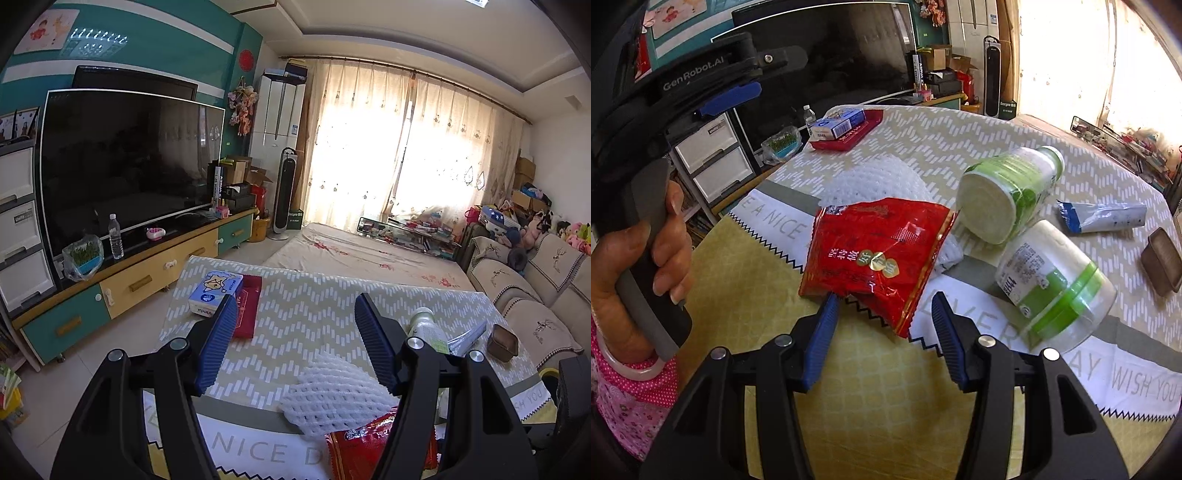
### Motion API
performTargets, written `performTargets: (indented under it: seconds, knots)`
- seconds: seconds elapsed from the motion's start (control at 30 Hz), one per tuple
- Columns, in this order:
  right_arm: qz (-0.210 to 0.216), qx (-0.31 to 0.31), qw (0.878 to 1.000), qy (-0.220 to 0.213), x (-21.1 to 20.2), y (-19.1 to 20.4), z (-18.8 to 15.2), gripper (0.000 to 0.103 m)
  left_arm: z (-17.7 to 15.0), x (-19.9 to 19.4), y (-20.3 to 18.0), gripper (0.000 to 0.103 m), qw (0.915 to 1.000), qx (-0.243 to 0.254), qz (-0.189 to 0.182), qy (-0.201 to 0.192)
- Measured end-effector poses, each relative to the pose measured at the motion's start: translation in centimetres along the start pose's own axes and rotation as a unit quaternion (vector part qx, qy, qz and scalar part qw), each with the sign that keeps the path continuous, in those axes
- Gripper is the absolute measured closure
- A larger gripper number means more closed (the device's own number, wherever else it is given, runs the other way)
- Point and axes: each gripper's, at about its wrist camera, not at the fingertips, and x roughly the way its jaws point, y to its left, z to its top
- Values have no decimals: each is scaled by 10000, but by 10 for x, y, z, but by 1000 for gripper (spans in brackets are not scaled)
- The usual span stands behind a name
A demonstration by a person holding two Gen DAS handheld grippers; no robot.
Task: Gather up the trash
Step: 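Reach the right gripper to the red snack bag and grasp it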
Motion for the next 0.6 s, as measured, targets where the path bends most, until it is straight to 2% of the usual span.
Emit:
performTargets:
  seconds: [0.13, 0.33, 0.4, 0.43, 0.47, 0.5, 0.53, 0.57, 0.6]
  knots:
    - [34, 4, 10000, 14, -1, -3, -3, 103, 0, -1, -1, 38, 10000, 40, 7, -18]
    - [97, -28, 9999, -51, -13, -3, -7, 103, 0, -1, 0, 38, 10000, 9, 38, -20]
    - [183, 174, 9996, -151, -17, -10, -4, 102, 1, -3, 0, 38, 10000, -15, 69, -29]
    - [223, 313, 9989, -260, -19, -14, 0, 97, 2, -4, 1, 38, 9999, -25, 102, -53]
    - [181, 383, 9986, -320, -22, -19, 7, 82, 3, -5, 1, 38, 9999, -31, 142, -78]
    - [154, 384, 9984, -389, -23, -20, 13, 73, 2, -5, 2, 38, 9998, -46, 184, -100]
    - [136, 348, 9981, -493, -25, -21, 19, 57, 3, -7, 3, 38, 9996, -74, 247, -129]
    - [66, 237, 9980, -585, -27, -21, 28, 52, 3, -8, 6, 38, 9992, -116, 347, -175]
    - [-120, 38, 9979, -630, -26, -18, 37, 53, 4, -11, 8, 38, 9983, -171, 489, -253]
